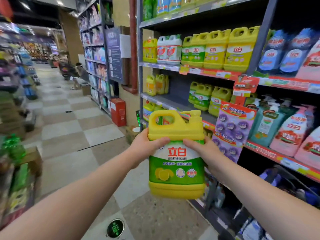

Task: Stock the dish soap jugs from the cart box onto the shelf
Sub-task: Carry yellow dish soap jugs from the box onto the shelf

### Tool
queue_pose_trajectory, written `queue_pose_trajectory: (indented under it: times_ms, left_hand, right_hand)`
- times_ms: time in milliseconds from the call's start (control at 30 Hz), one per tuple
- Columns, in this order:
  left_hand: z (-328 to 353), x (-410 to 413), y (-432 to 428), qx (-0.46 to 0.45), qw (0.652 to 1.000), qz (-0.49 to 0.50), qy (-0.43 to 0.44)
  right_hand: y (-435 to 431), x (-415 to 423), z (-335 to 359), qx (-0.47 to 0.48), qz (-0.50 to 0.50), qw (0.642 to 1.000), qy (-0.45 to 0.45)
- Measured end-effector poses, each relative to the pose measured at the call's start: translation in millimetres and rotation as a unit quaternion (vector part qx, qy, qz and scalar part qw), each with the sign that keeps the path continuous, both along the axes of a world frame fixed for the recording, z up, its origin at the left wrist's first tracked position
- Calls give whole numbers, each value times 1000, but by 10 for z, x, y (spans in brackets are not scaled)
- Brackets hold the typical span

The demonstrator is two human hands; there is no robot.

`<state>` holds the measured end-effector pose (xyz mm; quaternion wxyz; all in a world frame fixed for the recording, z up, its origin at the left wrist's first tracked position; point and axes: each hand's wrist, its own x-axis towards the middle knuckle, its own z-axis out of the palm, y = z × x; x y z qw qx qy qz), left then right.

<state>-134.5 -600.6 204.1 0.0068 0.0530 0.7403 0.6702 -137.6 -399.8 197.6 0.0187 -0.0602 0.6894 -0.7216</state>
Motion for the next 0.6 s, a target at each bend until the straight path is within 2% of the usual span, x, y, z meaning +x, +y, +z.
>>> queue_pose_trajectory:
  times_ms: [200, 600]
  left_hand:
    - [-89, -778, -495, -5, 1000, 20, 10]
    - [62, -2841, -1224, -27, 998, 53, 20]
  right_hand:
    - [-479, -830, -110, -1, 38, 999, -5]
    - [-1197, -3084, 33, 18, 64, 998, -8]
